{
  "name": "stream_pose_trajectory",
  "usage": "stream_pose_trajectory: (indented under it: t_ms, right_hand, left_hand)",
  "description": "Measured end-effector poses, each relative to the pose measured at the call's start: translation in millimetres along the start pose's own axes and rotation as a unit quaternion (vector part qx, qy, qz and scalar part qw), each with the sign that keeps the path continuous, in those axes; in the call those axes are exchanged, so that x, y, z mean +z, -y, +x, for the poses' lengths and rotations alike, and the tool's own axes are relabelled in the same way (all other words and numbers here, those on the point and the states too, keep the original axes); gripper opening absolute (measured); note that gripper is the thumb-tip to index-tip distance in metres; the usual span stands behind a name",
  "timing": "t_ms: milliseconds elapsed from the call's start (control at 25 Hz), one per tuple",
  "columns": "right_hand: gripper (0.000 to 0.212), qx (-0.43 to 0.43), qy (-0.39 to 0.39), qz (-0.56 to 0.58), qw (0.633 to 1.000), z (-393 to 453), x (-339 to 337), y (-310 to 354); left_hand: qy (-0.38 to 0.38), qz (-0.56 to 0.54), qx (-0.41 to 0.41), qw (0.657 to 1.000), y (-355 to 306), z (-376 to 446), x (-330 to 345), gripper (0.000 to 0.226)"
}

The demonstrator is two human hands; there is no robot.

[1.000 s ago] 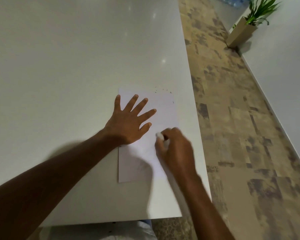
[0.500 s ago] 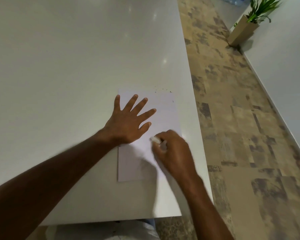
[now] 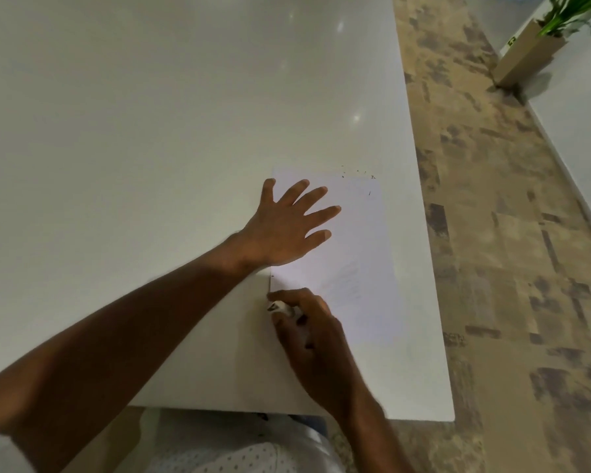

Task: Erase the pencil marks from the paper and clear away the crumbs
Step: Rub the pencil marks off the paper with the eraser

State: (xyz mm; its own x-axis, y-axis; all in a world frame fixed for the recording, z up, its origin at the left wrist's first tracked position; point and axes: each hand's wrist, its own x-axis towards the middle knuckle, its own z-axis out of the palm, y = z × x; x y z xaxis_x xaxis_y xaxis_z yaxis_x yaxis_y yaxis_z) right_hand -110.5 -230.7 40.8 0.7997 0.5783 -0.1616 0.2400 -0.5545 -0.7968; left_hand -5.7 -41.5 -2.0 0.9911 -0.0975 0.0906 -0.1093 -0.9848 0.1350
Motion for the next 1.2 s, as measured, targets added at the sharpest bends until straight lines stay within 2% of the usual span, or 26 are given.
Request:
stream_pose_trajectory:
  t_ms: [80, 120, 200, 280, 320, 400, 520, 600, 680, 720, 800, 880, 920, 960, 1000, 1120, 1200]
  right_hand:
    - [0.038, -0.012, 0.042, -0.013, 0.999, 4, 3, 0]
    - [0.041, -0.024, 0.038, -0.023, 0.999, 9, 2, -1]
    - [0.041, -0.032, -0.029, -0.061, 0.997, 22, -3, -9]
    - [0.045, 0.042, -0.116, -0.058, 0.991, 34, -12, -13]
    - [0.047, 0.067, -0.132, -0.038, 0.988, 33, -14, -14]
    - [0.055, 0.047, -0.089, -0.016, 0.995, 22, -10, -10]
    - [0.058, -0.055, -0.002, -0.081, 0.995, 11, 2, -12]
    - [0.049, -0.028, -0.037, -0.103, 0.994, 32, -11, -23]
    - [0.049, 0.028, -0.100, -0.119, 0.987, 48, -33, -30]
    - [0.050, 0.038, -0.107, -0.124, 0.986, 48, -40, -32]
    - [0.052, 0.026, -0.041, -0.118, 0.992, 42, -36, -24]
    - [0.050, -0.041, 0.046, -0.133, 0.989, 32, -20, -14]
    - [0.046, -0.078, 0.062, -0.148, 0.984, 32, -16, -15]
    - [0.040, -0.087, 0.052, -0.150, 0.984, 40, -17, -20]
    - [0.038, -0.060, 0.021, -0.142, 0.988, 52, -23, -25]
    - [0.051, 0.028, -0.098, -0.146, 0.984, 71, -48, -32]
    - [0.054, 0.026, -0.077, -0.141, 0.987, 64, -47, -23]
  left_hand:
    - [0.005, 0.005, -0.001, 1.000, 0, 0, 1, 0.061]
    - [0.011, 0.003, -0.005, 1.000, 0, 0, 0, 0.061]
    - [0.023, -0.003, -0.011, 1.000, 1, 0, -3, 0.060]
    - [0.032, -0.010, -0.011, 0.999, 2, 1, -4, 0.055]
    - [0.036, -0.016, -0.012, 0.999, 2, 1, -4, 0.053]
    - [0.039, -0.030, -0.015, 0.999, 2, 2, -6, 0.050]
    - [0.041, -0.039, -0.017, 0.998, 3, 3, -6, 0.050]
    - [0.035, -0.041, -0.018, 0.998, 3, 2, -6, 0.049]
    - [0.023, -0.044, -0.020, 0.999, 2, 1, -7, 0.050]
    - [0.017, -0.048, -0.024, 0.998, 2, 2, -8, 0.050]
    - [0.007, -0.065, -0.035, 0.997, 1, 3, -9, 0.050]
    - [-0.004, -0.080, -0.042, 0.996, 3, 6, -7, 0.054]
    - [-0.009, -0.086, -0.047, 0.995, 4, 7, -4, 0.056]
    - [-0.014, -0.093, -0.051, 0.994, 5, 7, -2, 0.060]
    - [-0.018, -0.100, -0.052, 0.993, 7, 8, 1, 0.064]
    - [-0.033, -0.100, -0.050, 0.993, 9, 8, 6, 0.067]
    - [-0.035, -0.096, -0.047, 0.994, 10, 8, 8, 0.069]
